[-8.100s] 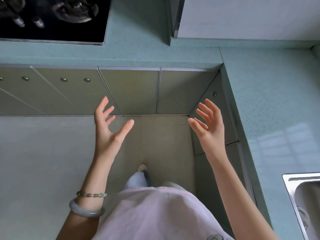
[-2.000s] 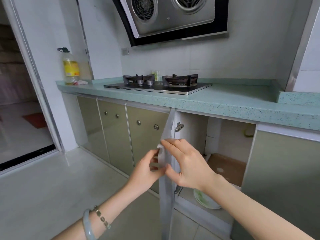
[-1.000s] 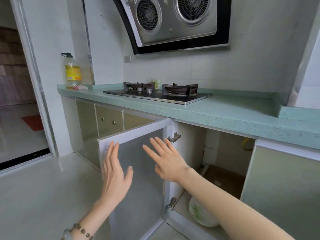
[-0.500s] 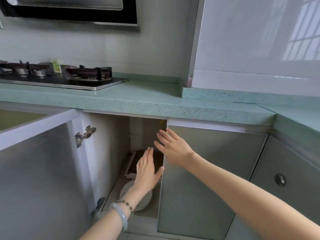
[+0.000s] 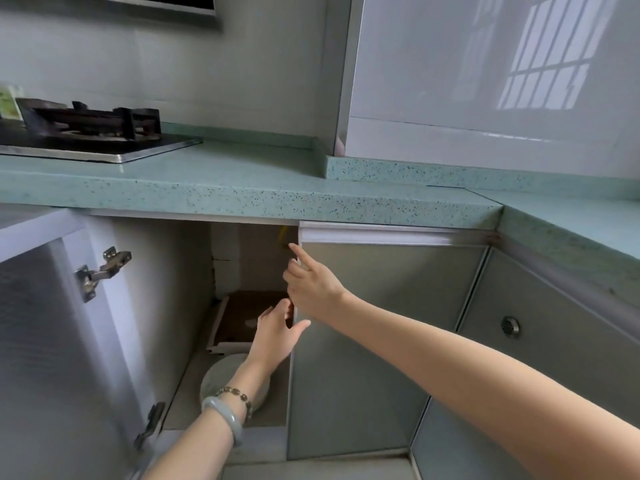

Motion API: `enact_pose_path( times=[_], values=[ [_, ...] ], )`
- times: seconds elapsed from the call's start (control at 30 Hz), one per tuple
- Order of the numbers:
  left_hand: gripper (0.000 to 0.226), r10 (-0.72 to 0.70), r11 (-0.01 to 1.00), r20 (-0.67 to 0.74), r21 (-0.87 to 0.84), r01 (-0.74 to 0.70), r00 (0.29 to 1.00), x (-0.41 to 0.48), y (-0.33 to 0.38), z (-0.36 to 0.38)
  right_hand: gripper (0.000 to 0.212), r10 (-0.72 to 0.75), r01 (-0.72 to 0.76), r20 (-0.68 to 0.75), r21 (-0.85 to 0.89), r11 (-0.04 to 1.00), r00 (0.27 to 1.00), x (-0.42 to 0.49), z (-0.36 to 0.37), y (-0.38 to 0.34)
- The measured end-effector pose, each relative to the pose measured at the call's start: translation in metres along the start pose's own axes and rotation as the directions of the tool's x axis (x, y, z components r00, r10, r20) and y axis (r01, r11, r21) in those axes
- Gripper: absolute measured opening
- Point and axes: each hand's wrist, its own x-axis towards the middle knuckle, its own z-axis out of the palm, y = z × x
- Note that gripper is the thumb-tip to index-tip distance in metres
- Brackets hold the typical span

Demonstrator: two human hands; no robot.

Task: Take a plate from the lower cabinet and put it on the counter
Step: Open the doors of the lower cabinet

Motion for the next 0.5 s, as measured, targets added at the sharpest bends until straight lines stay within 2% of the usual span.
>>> enact_pose_path(
  times=[0.17, 0.3, 0.5],
  values=[
    [0.023, -0.028, 1.000, 0.049, 0.003, 0.028, 0.998, -0.030, 0.010, -0.016, 0.031, -0.003, 0.006, -0.068, 0.045, 0.999, 0.998, -0.029, -0.016, -0.010],
    [0.018, -0.020, 0.999, 0.092, -0.041, 0.024, 0.996, -0.069, 0.023, -0.020, 0.026, 0.021, 0.002, -0.140, 0.165, 0.986, 0.990, -0.070, -0.037, -0.019],
    [0.028, 0.279, 0.960, 0.178, -0.048, -0.275, 0.943, -0.112, 0.049, -0.009, 0.026, 0.120, -0.086, -0.108, 0.277, 0.957, 0.987, -0.134, -0.058, -0.034]
  ],
)
